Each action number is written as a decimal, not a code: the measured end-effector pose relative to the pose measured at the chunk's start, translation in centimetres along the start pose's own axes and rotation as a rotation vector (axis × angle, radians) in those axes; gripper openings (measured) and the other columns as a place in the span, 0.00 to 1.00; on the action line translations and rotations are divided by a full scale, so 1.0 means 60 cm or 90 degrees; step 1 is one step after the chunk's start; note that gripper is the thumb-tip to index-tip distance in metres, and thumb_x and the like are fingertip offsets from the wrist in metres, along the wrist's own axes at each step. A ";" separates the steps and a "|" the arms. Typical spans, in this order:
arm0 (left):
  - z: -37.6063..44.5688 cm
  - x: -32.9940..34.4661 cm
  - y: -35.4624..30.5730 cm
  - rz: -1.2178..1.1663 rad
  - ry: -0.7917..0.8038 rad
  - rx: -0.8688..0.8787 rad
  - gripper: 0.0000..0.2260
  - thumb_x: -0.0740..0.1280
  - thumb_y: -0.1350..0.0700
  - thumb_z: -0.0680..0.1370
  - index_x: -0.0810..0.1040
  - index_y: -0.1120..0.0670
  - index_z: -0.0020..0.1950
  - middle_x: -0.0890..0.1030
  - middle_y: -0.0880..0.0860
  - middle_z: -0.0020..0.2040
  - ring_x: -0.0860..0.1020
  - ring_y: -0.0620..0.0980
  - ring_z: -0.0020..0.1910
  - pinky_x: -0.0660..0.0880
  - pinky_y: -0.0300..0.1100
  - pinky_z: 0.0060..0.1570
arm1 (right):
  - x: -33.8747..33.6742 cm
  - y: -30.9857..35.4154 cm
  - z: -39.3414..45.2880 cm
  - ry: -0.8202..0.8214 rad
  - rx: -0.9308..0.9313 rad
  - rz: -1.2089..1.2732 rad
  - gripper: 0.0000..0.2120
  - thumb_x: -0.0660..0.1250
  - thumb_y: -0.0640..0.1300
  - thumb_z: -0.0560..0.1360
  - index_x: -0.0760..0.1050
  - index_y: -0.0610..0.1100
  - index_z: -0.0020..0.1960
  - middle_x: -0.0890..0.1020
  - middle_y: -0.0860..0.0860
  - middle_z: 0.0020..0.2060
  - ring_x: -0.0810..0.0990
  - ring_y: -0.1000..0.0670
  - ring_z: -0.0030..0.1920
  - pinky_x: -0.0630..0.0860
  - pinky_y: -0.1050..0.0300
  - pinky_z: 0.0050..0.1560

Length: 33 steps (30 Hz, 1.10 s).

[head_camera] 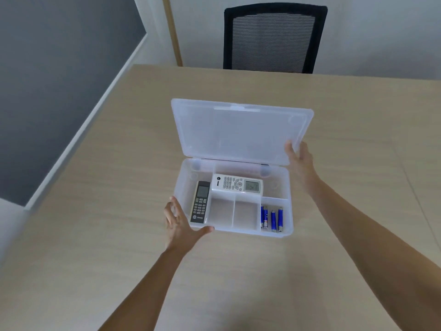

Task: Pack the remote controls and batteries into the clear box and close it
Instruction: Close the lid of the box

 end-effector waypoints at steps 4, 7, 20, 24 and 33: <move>0.005 -0.009 0.017 -0.227 0.120 -0.080 0.64 0.79 0.40 0.61 0.34 0.51 0.78 0.43 0.51 0.78 0.55 0.54 0.77 0.60 0.54 0.74 | -0.009 0.004 -0.078 0.128 0.134 0.528 0.37 0.50 0.71 0.73 0.67 0.46 0.70 0.74 0.44 0.63 0.77 0.41 0.57 0.78 0.47 0.57; -0.003 -0.043 0.038 -0.602 0.083 -0.181 0.48 0.68 0.30 0.66 0.50 0.46 0.79 0.57 0.49 0.79 0.60 0.50 0.76 0.62 0.53 0.73 | -0.026 -0.031 -0.138 0.113 0.207 0.402 0.24 0.64 0.54 0.77 0.70 0.36 0.62 0.78 0.43 0.53 0.75 0.42 0.57 0.78 0.51 0.53; -0.021 -0.026 0.025 -0.195 -0.035 -0.125 0.33 0.81 0.52 0.61 0.73 0.56 0.62 0.74 0.57 0.64 0.73 0.55 0.63 0.71 0.40 0.51 | 0.040 -0.163 -0.278 -0.023 0.142 -0.205 0.37 0.82 0.45 0.59 0.70 0.38 0.62 0.77 0.42 0.60 0.76 0.42 0.62 0.75 0.49 0.61; 0.006 -0.037 0.012 -0.124 -0.040 -0.113 0.34 0.79 0.48 0.60 0.71 0.57 0.61 0.76 0.57 0.60 0.69 0.54 0.62 0.68 0.40 0.46 | 0.052 -0.150 -0.259 -0.028 0.167 -0.212 0.43 0.84 0.47 0.56 0.66 0.36 0.63 0.72 0.40 0.63 0.71 0.41 0.65 0.73 0.48 0.64; 0.004 -0.045 0.003 -0.078 -0.022 -0.107 0.41 0.78 0.46 0.63 0.66 0.59 0.69 0.68 0.60 0.69 0.64 0.57 0.69 0.71 0.46 0.58 | 0.051 -0.127 -0.269 -0.016 0.188 -0.237 0.46 0.82 0.48 0.59 0.62 0.35 0.67 0.69 0.38 0.67 0.69 0.40 0.68 0.71 0.49 0.66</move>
Point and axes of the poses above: each hand's wrist, its own z-axis towards the middle knuckle, its own x-axis out of the palm, y = z × x, the point moved 8 cm from there along z, towards the middle knuckle
